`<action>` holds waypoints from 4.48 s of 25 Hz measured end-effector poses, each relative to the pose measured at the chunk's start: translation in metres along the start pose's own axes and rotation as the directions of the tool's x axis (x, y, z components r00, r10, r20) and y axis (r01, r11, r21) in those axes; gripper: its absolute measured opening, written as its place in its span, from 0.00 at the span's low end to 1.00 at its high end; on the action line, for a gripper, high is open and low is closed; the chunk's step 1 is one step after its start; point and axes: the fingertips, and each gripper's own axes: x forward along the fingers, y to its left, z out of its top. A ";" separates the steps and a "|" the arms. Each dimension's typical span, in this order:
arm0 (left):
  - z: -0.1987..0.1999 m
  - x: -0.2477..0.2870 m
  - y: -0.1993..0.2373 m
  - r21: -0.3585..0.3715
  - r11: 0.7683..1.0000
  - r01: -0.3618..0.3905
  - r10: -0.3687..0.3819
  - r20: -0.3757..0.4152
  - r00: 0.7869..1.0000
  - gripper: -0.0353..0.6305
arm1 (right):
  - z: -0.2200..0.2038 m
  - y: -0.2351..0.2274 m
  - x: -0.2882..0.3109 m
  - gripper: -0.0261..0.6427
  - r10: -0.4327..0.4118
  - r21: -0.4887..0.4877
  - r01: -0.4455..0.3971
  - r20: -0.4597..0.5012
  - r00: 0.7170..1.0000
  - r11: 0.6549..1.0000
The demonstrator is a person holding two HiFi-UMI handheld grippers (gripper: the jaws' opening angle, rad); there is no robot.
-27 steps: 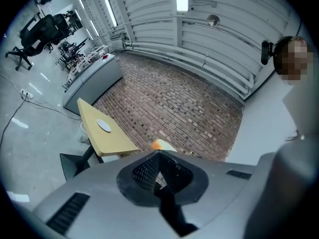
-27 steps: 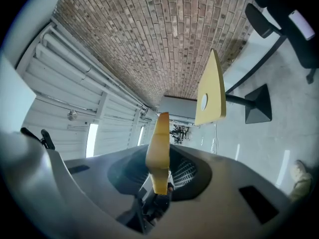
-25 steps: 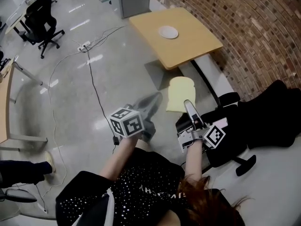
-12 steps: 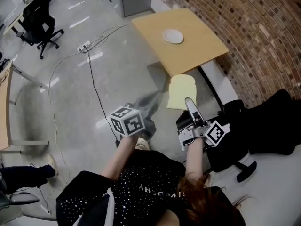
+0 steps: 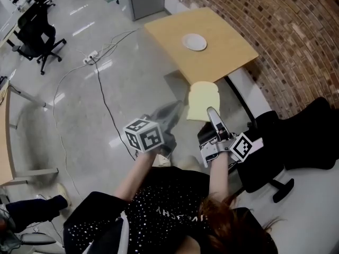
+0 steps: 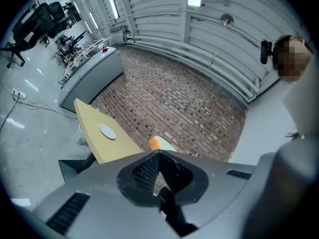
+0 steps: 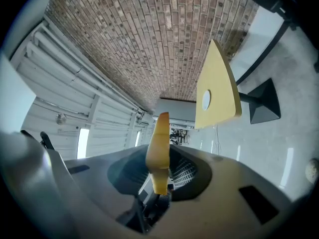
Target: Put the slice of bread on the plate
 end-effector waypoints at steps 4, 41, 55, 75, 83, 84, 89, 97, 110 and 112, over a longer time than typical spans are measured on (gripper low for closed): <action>0.000 0.000 0.010 -0.003 1.000 -0.014 0.014 -0.004 1.000 0.07 | 0.015 -0.005 -0.003 0.18 -0.018 -0.018 0.019 0.046 0.999 1.000; 0.083 0.152 0.131 -0.018 0.995 -0.096 0.096 -0.016 0.995 0.07 | 0.142 -0.082 0.153 0.18 -0.069 0.056 0.067 0.023 0.997 0.996; 0.123 0.231 0.165 0.007 0.997 -0.075 0.075 0.003 0.997 0.07 | 0.207 -0.099 0.224 0.18 -0.036 0.021 0.036 0.008 0.999 0.999; 0.102 0.233 0.169 0.017 0.988 -0.151 0.151 0.010 0.989 0.07 | 0.190 -0.127 0.182 0.18 -0.077 0.113 0.073 0.035 0.996 0.991; 0.098 0.235 0.188 -0.025 0.990 -0.142 0.142 -0.014 0.990 0.07 | 0.183 -0.142 0.202 0.18 -0.112 0.114 0.111 0.007 0.994 0.987; 0.102 0.236 0.192 -0.030 0.989 -0.143 0.143 -0.014 0.990 0.07 | 0.183 -0.143 0.207 0.18 -0.117 0.112 0.116 0.004 0.993 0.987; 0.120 0.251 0.216 -0.065 0.987 -0.145 0.143 -0.025 0.989 0.07 | 0.194 -0.150 0.238 0.18 -0.155 0.081 0.155 -0.002 0.988 0.985; 0.148 0.281 0.261 -0.117 0.986 -0.118 0.112 -0.061 0.992 0.07 | 0.219 -0.193 0.295 0.18 -0.276 0.036 0.277 -0.021 0.961 0.960; 0.169 0.324 0.330 -0.206 0.976 -0.065 0.044 -0.103 0.994 0.07 | 0.241 -0.268 0.376 0.19 -0.400 -0.044 0.398 -0.050 0.915 0.916; 0.173 0.327 0.341 -0.226 0.972 -0.062 0.039 -0.103 0.994 0.07 | 0.240 -0.275 0.387 0.19 -0.414 -0.040 0.412 -0.054 0.909 0.910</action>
